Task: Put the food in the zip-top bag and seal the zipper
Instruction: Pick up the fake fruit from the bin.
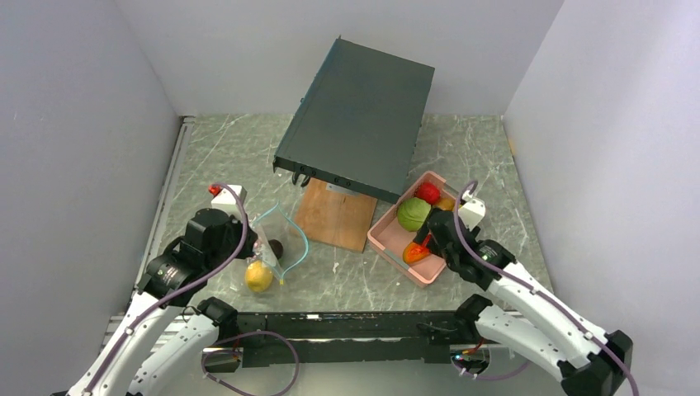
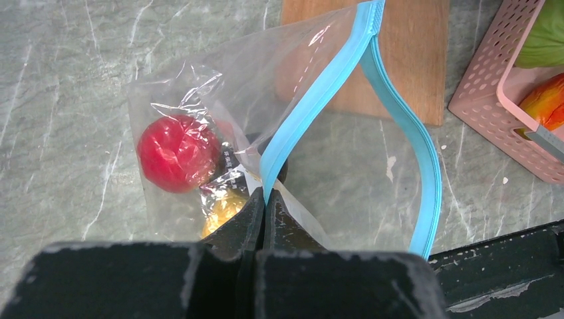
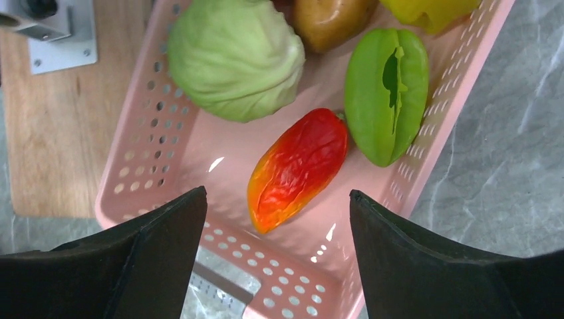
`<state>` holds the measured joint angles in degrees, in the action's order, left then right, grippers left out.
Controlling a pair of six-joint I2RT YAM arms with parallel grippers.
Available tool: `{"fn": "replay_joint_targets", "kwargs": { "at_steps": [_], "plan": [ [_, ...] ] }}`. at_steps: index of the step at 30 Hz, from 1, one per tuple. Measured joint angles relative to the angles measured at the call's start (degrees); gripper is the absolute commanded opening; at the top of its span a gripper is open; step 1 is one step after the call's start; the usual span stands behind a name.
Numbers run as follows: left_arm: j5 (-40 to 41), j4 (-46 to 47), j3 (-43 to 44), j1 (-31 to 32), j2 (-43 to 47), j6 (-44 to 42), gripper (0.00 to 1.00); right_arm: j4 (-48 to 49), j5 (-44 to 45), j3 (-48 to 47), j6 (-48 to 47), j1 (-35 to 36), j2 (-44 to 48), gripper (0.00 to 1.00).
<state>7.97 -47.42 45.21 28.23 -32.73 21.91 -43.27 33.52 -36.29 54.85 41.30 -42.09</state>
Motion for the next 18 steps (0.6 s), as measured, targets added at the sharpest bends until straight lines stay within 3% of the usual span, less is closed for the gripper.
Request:
{"fn": "replay_joint_targets", "kwargs": {
  "at_steps": [3,7,10,15,18],
  "plan": [
    [0.4,0.0,0.0,0.0,0.0,0.0,0.00,2.0,-4.7,0.1,-0.7,-5.9,-4.3,0.75],
    [0.8,0.0,0.0,0.0,0.7,0.1,0.00,2.7,-10.1,0.1,0.5,-10.7,-11.8,0.52],
    [0.9,0.0,0.0,0.0,1.0,0.1,0.00,2.6,-12.1,0.1,3.6,-11.2,-15.1,0.51],
    [0.9,0.0,0.0,0.0,1.0,0.1,0.00,2.2,-12.9,-0.7,9.0,-11.2,-21.5,0.64],
    [0.9,0.0,0.0,0.0,1.0,0.1,0.00,2.5,-12.9,-3.1,10.4,-11.3,-25.4,0.64]
  ]
}}
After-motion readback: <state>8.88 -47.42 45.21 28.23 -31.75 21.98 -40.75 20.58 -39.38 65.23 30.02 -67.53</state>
